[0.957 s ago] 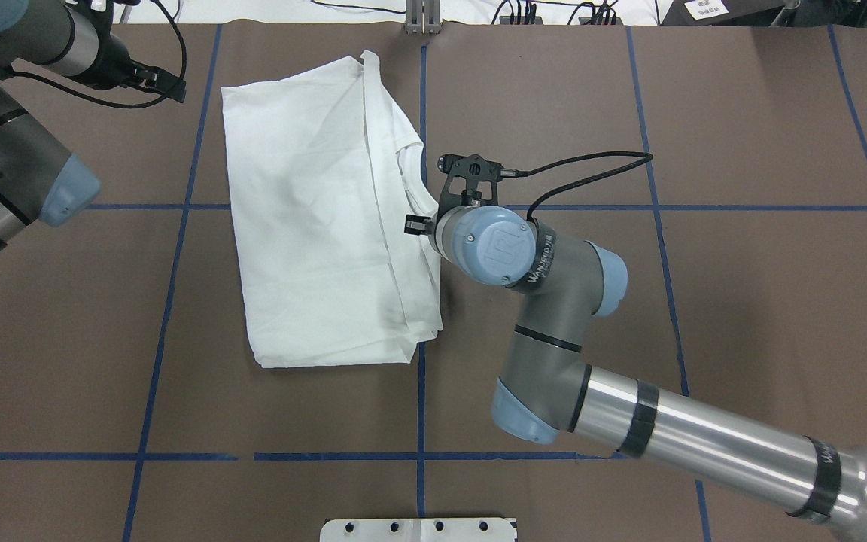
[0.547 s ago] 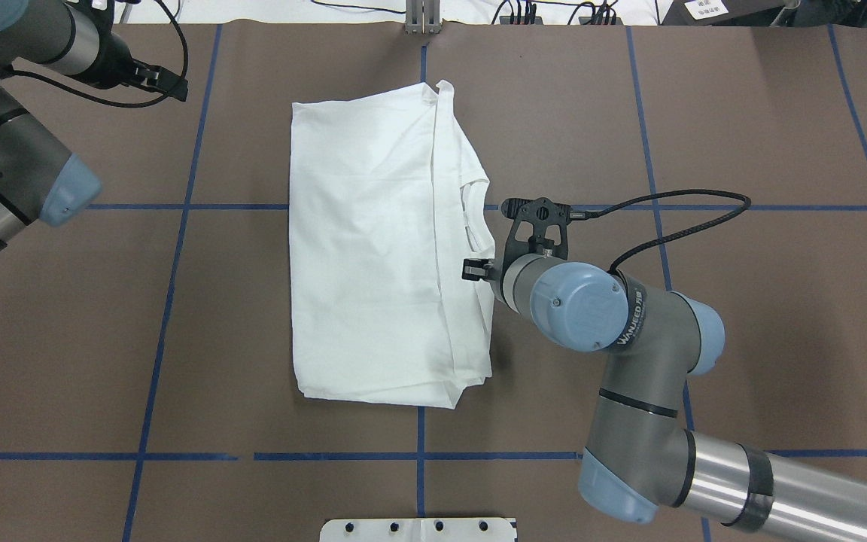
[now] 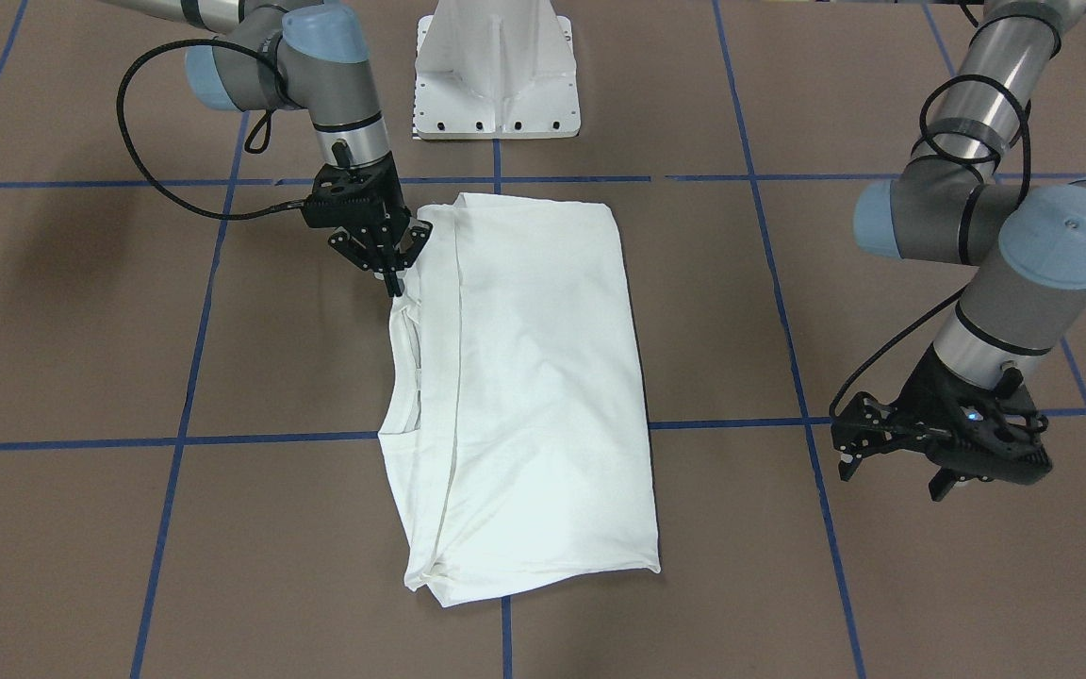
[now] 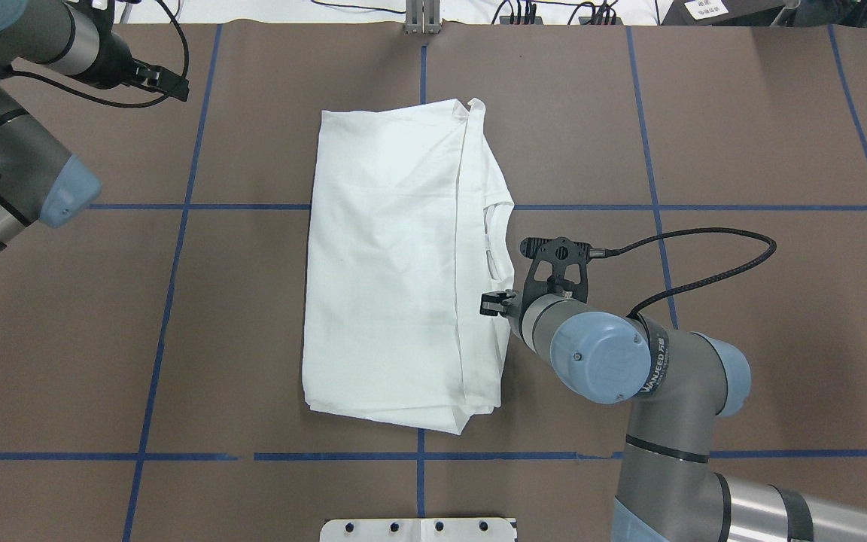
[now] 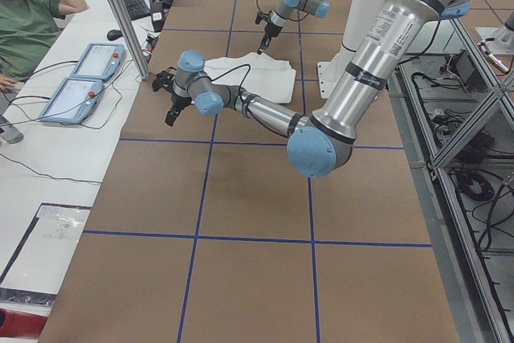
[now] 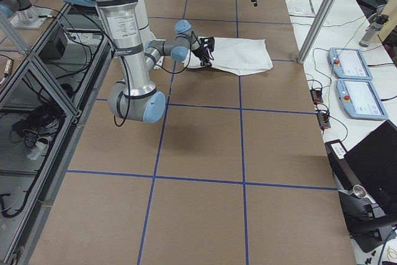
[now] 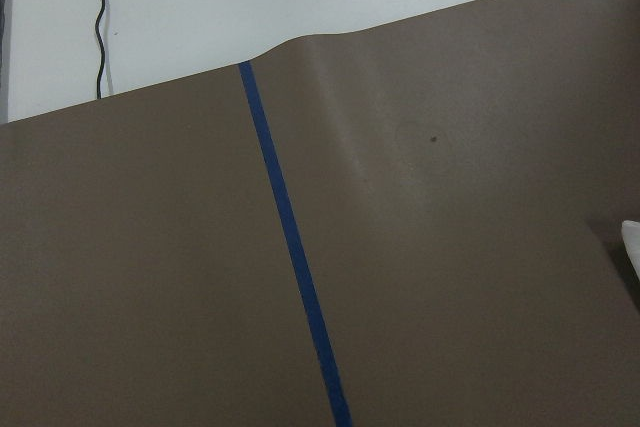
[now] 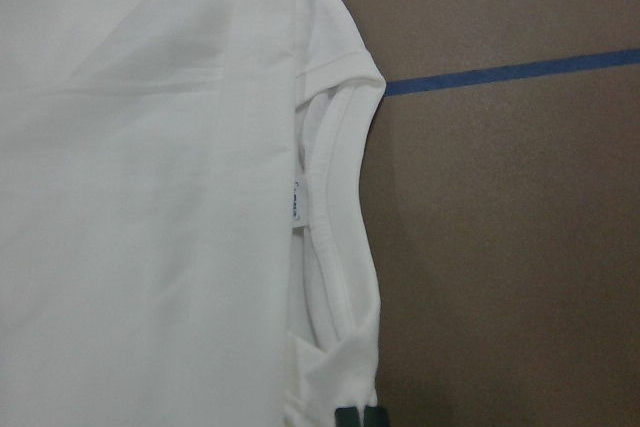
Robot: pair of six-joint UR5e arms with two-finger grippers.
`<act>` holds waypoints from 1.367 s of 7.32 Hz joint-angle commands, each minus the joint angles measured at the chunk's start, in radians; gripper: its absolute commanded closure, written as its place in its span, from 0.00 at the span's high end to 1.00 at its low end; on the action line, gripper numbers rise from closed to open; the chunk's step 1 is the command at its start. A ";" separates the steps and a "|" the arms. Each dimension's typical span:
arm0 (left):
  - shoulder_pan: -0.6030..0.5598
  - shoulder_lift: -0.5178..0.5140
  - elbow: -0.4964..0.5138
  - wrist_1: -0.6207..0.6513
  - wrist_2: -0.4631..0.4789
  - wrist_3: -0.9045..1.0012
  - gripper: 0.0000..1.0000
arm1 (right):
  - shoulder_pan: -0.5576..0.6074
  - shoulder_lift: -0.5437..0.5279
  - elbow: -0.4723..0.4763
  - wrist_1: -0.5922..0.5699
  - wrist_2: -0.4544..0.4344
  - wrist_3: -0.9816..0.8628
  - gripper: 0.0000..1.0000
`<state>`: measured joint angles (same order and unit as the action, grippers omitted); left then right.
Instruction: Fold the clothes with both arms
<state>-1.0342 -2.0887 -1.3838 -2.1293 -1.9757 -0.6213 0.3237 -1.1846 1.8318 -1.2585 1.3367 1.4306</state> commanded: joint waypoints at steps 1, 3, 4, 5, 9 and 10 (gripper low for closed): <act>0.000 0.001 -0.001 0.000 0.000 0.000 1.00 | -0.031 0.023 0.042 -0.156 -0.010 0.018 1.00; 0.002 0.001 -0.001 0.000 -0.002 0.002 1.00 | 0.020 0.162 0.026 -0.313 0.056 -0.031 1.00; 0.002 0.010 -0.001 -0.003 -0.024 0.003 1.00 | 0.040 0.218 -0.035 -0.323 0.085 -0.094 1.00; 0.002 0.013 -0.012 -0.004 -0.046 0.000 1.00 | 0.047 0.280 -0.114 -0.326 0.123 -0.131 1.00; 0.002 0.013 -0.015 -0.004 -0.052 0.000 1.00 | 0.052 0.365 -0.178 -0.488 0.269 -0.266 1.00; 0.005 0.013 -0.015 -0.004 -0.052 0.000 1.00 | 0.051 0.365 -0.207 -0.496 0.271 -0.266 1.00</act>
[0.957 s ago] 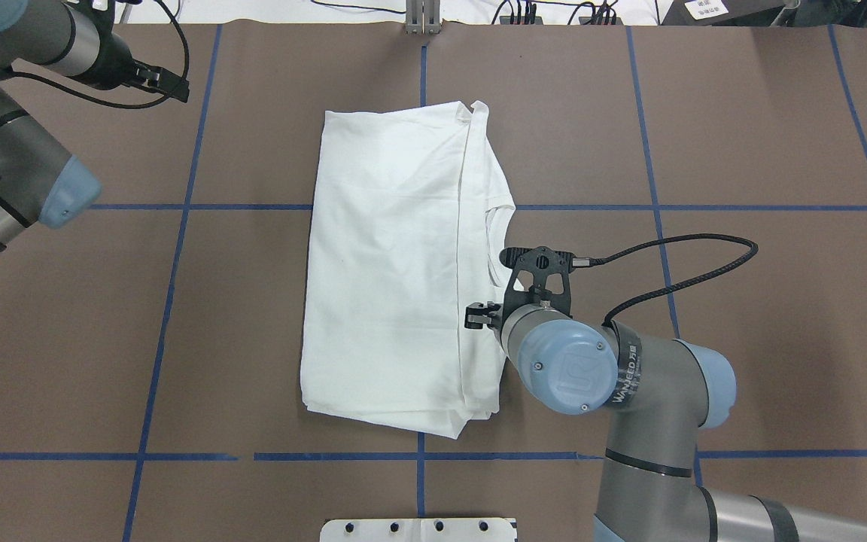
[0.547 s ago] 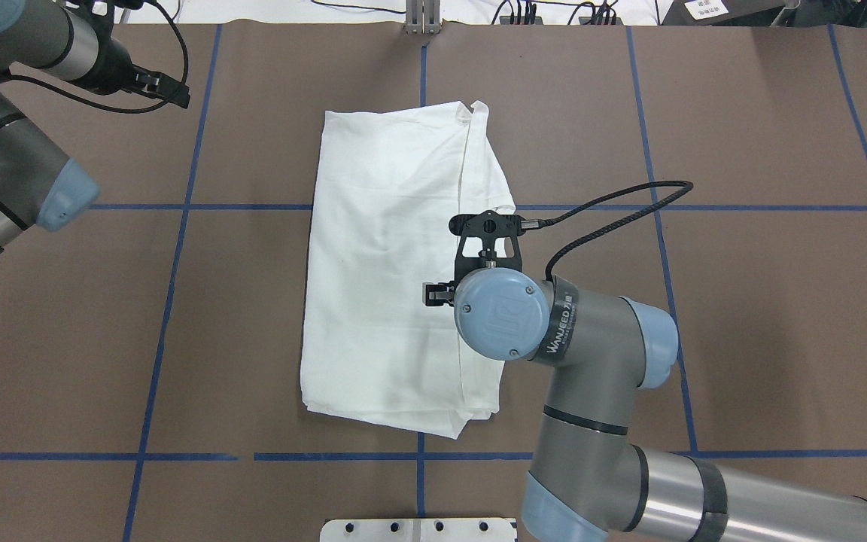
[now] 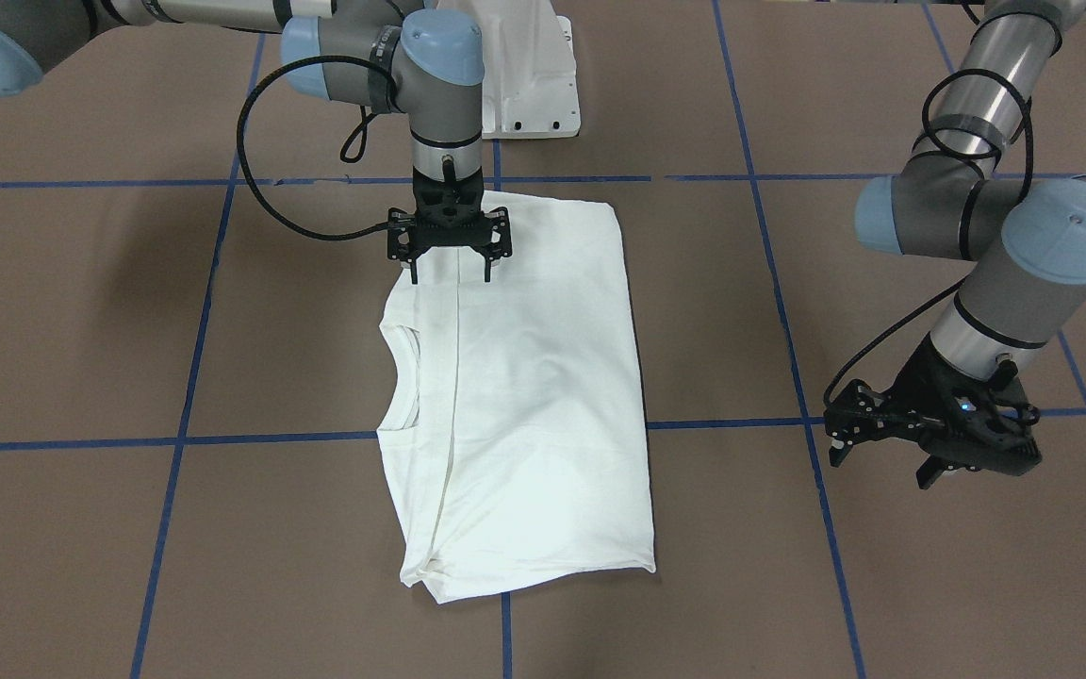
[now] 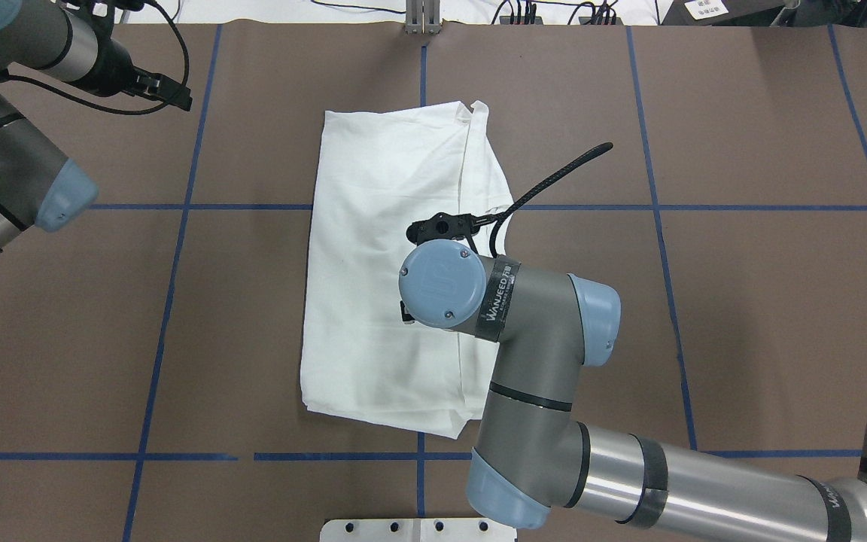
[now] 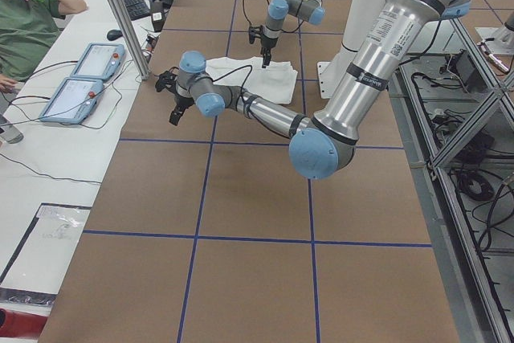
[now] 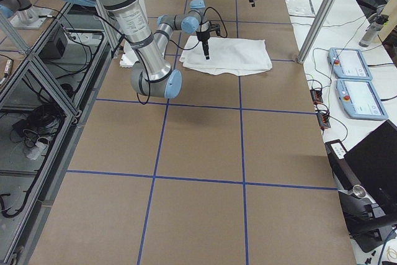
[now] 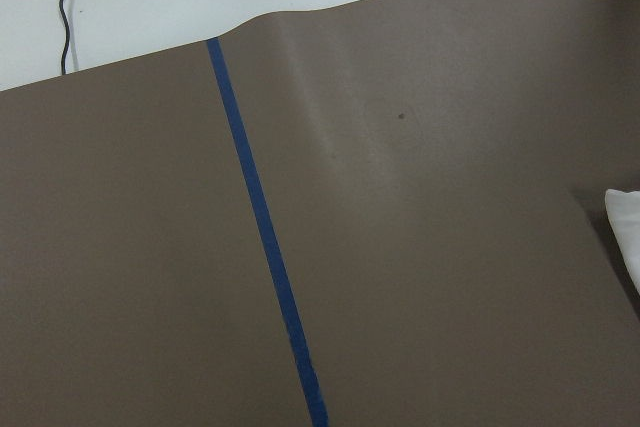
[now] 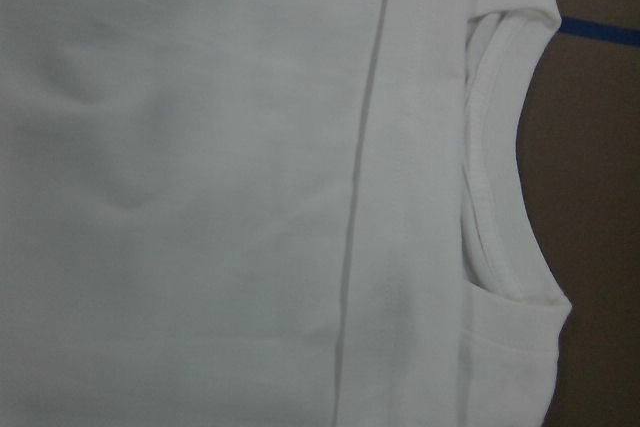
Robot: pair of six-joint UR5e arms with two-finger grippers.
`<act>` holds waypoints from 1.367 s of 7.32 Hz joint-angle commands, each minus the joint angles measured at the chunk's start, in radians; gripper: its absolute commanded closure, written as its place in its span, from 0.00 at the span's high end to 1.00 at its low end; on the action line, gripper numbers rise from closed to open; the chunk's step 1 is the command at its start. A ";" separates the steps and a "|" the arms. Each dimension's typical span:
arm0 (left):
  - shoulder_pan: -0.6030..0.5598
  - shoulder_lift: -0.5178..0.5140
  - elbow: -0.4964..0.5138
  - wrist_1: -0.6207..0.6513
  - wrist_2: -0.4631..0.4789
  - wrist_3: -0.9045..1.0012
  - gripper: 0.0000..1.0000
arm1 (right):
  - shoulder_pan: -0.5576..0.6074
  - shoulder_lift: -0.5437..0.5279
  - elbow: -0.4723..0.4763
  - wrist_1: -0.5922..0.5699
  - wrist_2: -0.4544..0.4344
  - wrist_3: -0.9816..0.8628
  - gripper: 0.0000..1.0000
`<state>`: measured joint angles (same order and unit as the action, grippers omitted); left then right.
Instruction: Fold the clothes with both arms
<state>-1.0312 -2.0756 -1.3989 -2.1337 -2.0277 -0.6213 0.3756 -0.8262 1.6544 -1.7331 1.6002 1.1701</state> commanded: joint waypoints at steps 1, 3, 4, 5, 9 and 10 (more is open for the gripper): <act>0.002 0.000 0.000 0.000 -0.002 0.000 1.00 | -0.001 0.006 -0.054 -0.022 0.007 -0.006 1.00; 0.003 0.000 0.000 0.000 0.000 0.000 1.00 | -0.001 0.004 -0.071 -0.025 0.007 -0.007 1.00; 0.002 0.002 0.000 0.000 0.000 -0.002 1.00 | -0.001 0.004 -0.071 -0.046 0.007 -0.010 1.00; 0.003 0.006 -0.006 0.000 0.000 -0.015 1.00 | -0.001 0.004 -0.071 -0.063 0.006 -0.018 1.00; 0.005 0.006 -0.006 -0.002 -0.002 -0.014 1.00 | -0.001 -0.004 -0.073 -0.077 0.006 -0.020 1.00; 0.005 0.006 -0.006 -0.002 -0.002 -0.014 1.00 | -0.001 -0.004 -0.071 -0.085 0.006 -0.023 1.00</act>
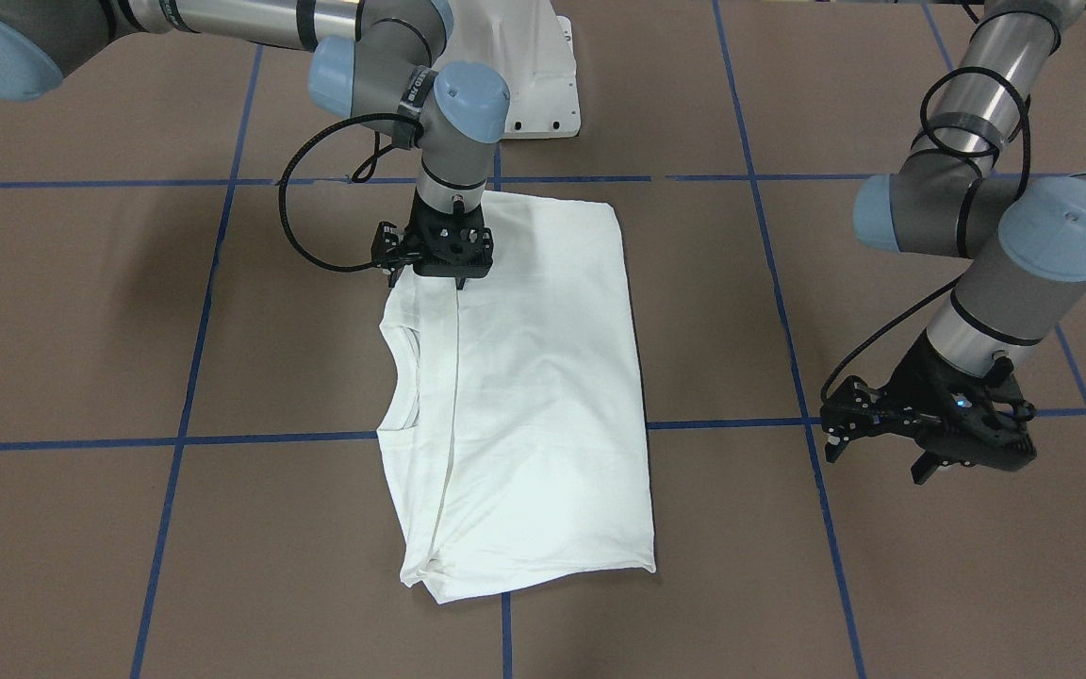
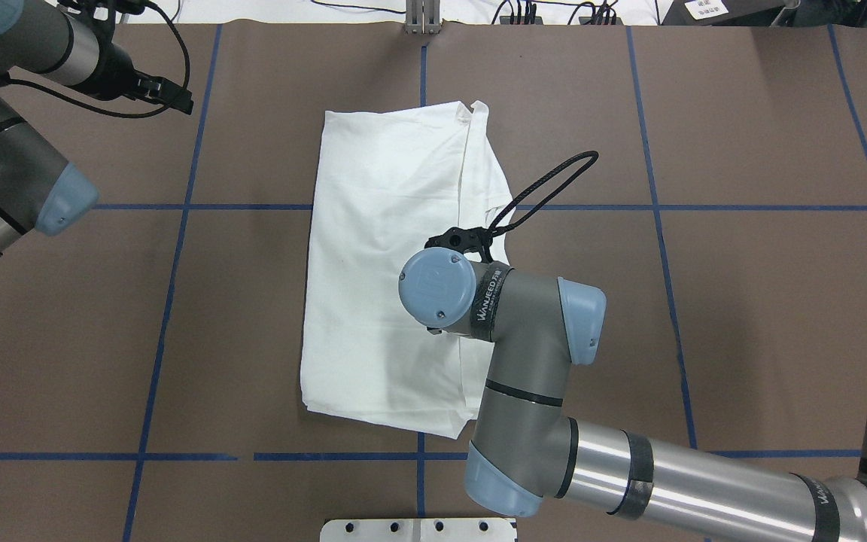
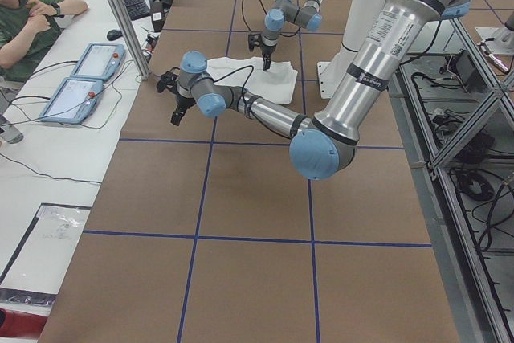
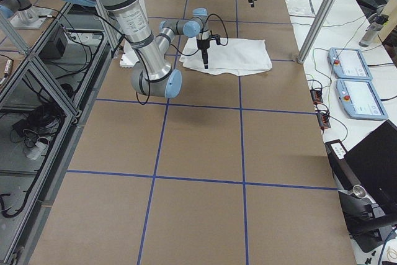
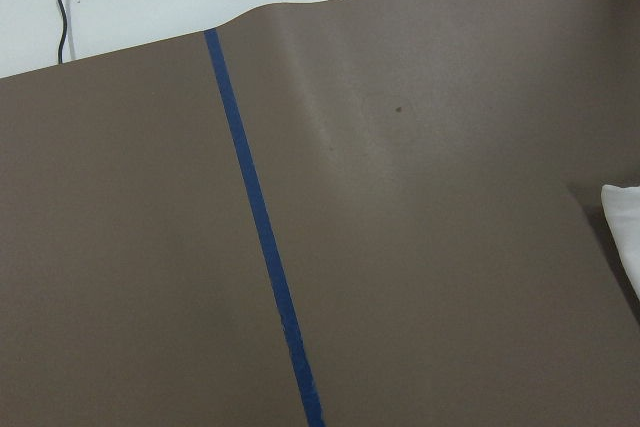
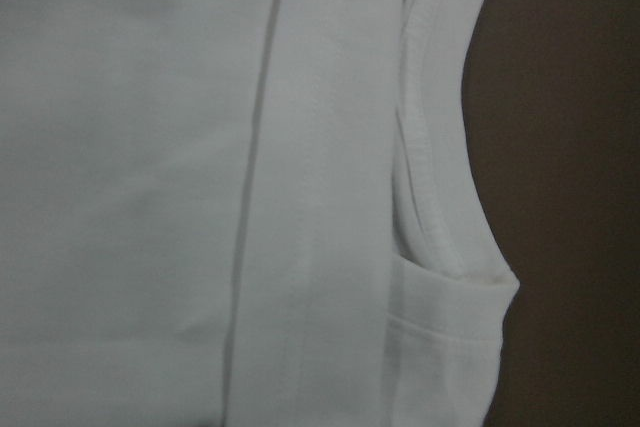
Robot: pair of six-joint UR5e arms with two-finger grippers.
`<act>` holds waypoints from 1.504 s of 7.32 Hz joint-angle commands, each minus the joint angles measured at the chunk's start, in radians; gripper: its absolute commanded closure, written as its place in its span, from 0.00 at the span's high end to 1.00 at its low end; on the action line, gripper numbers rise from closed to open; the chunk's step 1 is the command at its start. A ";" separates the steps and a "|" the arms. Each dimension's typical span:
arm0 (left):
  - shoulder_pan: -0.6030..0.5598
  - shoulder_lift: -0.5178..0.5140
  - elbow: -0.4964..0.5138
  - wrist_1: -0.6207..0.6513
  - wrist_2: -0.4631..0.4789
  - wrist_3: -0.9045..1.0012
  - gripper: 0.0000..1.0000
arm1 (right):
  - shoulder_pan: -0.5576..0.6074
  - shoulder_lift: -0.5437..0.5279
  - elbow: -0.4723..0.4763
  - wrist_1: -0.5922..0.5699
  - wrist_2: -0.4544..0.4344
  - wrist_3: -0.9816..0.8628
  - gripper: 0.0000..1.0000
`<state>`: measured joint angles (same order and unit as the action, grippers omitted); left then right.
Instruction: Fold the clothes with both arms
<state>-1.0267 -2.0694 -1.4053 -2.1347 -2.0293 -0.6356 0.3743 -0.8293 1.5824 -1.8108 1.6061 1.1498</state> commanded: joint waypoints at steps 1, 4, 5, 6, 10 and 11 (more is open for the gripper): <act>0.001 0.000 0.000 -0.001 0.000 -0.001 1.00 | 0.001 0.003 0.002 -0.046 0.000 -0.037 1.00; 0.001 0.000 -0.001 -0.001 0.000 -0.001 1.00 | 0.002 -0.005 0.033 -0.169 -0.006 -0.114 1.00; 0.001 0.000 -0.001 -0.001 0.000 -0.001 1.00 | 0.003 -0.020 0.065 -0.233 -0.011 -0.142 1.00; 0.001 0.000 0.000 -0.001 0.000 -0.001 1.00 | 0.012 -0.081 0.146 -0.269 -0.012 -0.182 1.00; 0.001 0.000 -0.003 -0.001 0.000 -0.001 1.00 | 0.025 -0.185 0.294 -0.231 -0.011 -0.220 1.00; 0.001 0.000 -0.003 -0.001 0.000 0.000 1.00 | 0.025 -0.168 0.286 -0.100 0.001 -0.214 1.00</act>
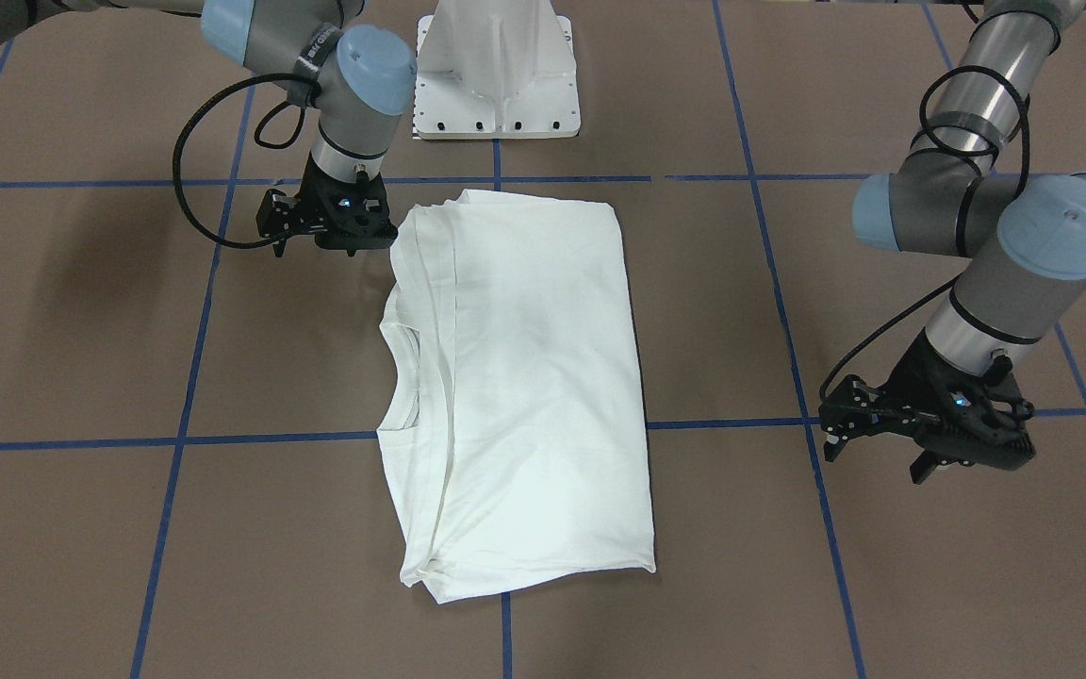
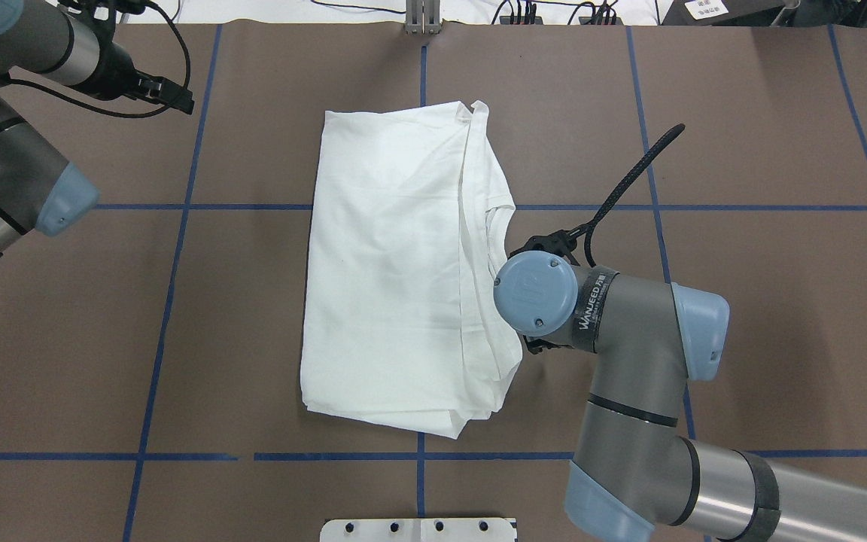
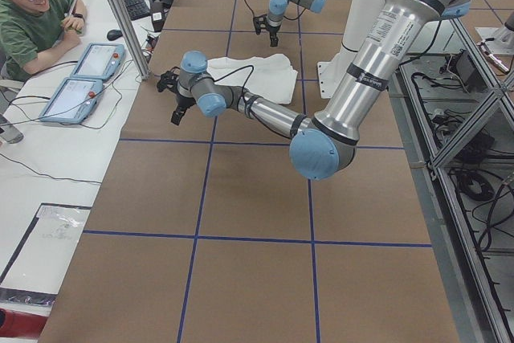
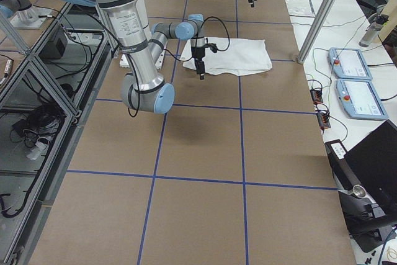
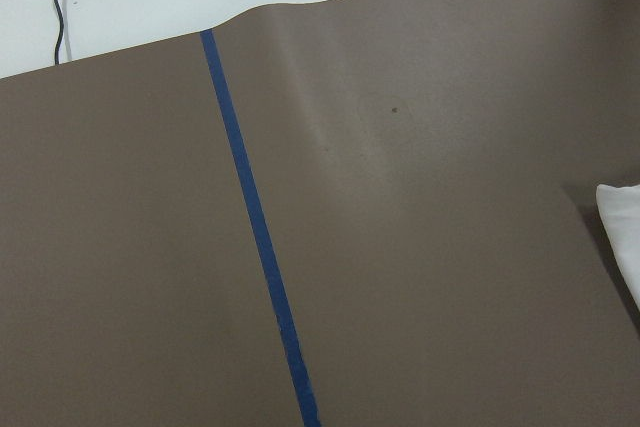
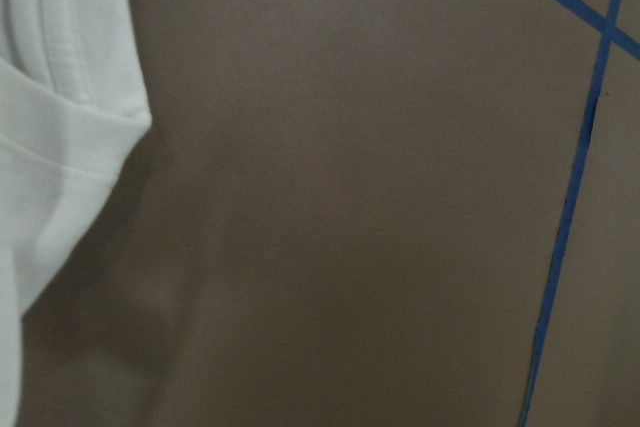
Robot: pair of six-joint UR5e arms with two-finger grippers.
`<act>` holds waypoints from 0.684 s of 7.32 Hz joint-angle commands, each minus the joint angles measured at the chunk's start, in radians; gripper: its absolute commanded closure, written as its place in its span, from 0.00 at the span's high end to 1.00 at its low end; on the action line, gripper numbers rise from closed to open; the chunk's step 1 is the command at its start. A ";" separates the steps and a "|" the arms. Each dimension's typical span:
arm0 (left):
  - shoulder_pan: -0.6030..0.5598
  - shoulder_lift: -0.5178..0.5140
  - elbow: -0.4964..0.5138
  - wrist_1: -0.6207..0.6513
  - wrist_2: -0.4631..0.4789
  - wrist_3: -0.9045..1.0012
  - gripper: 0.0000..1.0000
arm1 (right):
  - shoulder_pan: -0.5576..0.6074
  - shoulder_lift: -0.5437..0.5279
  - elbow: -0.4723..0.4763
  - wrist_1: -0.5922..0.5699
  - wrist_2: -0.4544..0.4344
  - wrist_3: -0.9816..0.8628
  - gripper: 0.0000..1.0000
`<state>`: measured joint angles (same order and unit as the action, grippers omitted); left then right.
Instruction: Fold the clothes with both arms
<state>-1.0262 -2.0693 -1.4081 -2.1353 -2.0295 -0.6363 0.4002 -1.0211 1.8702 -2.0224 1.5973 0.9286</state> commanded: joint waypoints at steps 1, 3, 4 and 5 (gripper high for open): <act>0.000 0.000 0.000 0.000 0.000 0.001 1.00 | -0.001 0.022 -0.032 0.251 0.085 0.012 1.00; 0.000 0.002 0.001 0.000 0.000 0.001 1.00 | -0.012 0.108 -0.139 0.309 0.195 -0.011 0.99; 0.000 0.014 -0.005 0.000 0.000 0.000 1.00 | -0.024 0.149 -0.205 0.307 0.248 -0.061 0.93; 0.002 0.015 -0.011 0.000 0.000 -0.002 1.00 | -0.034 0.148 -0.210 0.307 0.251 -0.162 0.87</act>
<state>-1.0259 -2.0594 -1.4124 -2.1353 -2.0295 -0.6364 0.3791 -0.8956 1.6974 -1.7187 1.8167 0.8626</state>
